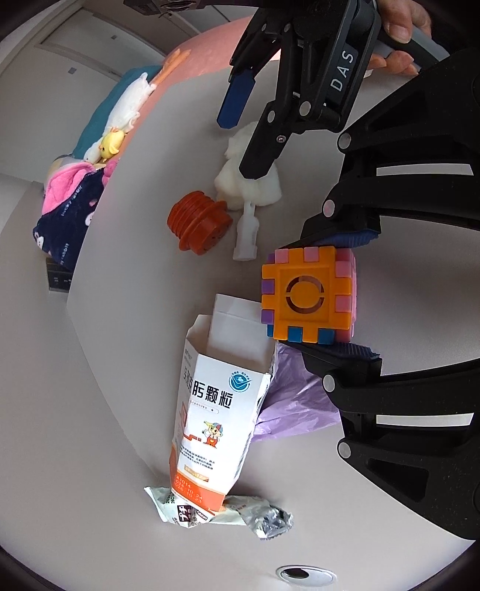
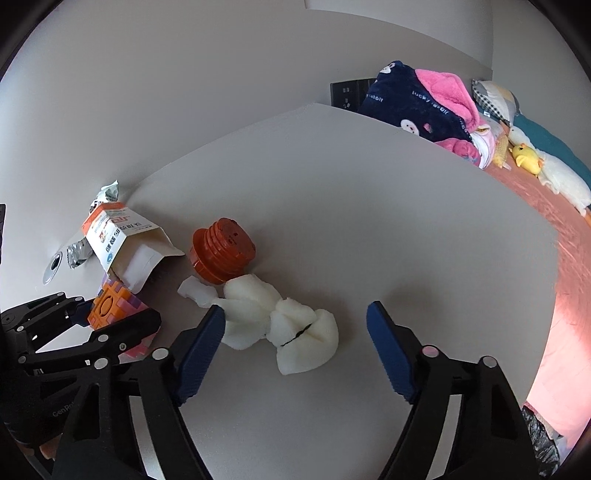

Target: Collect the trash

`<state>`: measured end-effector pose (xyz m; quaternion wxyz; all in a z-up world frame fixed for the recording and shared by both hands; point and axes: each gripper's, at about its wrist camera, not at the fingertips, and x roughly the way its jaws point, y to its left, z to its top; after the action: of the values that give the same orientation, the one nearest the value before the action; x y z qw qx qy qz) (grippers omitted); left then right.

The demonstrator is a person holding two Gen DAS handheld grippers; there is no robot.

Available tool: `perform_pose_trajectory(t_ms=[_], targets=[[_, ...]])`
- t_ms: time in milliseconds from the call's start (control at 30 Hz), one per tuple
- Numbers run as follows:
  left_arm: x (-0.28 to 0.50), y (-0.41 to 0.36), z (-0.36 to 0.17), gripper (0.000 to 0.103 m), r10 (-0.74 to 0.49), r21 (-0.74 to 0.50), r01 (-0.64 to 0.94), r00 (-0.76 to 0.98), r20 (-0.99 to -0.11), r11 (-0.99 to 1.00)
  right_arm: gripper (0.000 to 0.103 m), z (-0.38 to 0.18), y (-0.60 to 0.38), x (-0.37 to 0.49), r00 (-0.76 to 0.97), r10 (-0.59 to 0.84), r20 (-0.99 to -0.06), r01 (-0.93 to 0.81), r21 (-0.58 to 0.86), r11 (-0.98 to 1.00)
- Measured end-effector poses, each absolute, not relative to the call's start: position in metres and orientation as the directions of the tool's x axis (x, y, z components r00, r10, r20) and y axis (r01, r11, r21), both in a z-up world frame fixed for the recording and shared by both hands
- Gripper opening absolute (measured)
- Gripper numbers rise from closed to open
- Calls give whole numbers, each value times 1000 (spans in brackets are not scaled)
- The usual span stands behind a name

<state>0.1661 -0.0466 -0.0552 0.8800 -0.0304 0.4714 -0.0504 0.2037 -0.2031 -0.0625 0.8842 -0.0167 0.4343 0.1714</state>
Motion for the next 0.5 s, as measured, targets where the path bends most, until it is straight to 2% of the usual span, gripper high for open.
perform_pose_trajectory(t_ms=[67, 133, 333, 500], targets=[[166, -43, -55, 40, -118, -106, 53, 550, -827, 993, 71, -64, -200, 204, 553, 294, -780, -330, 119, 936], [166, -42, -55, 40, -116, -108, 47, 550, -827, 993, 62, -66, -198, 204, 541, 300, -786, -342, 120, 932], [167, -43, -56, 40, -115, -107, 47, 549, -828, 993, 46, -69, -200, 197, 520, 328, -789, -365, 142, 920], [165, -48, -51, 40, -124, -106, 65, 558, -821, 992, 42, -67, -210, 187, 535, 334, -776, -328, 173, 929]])
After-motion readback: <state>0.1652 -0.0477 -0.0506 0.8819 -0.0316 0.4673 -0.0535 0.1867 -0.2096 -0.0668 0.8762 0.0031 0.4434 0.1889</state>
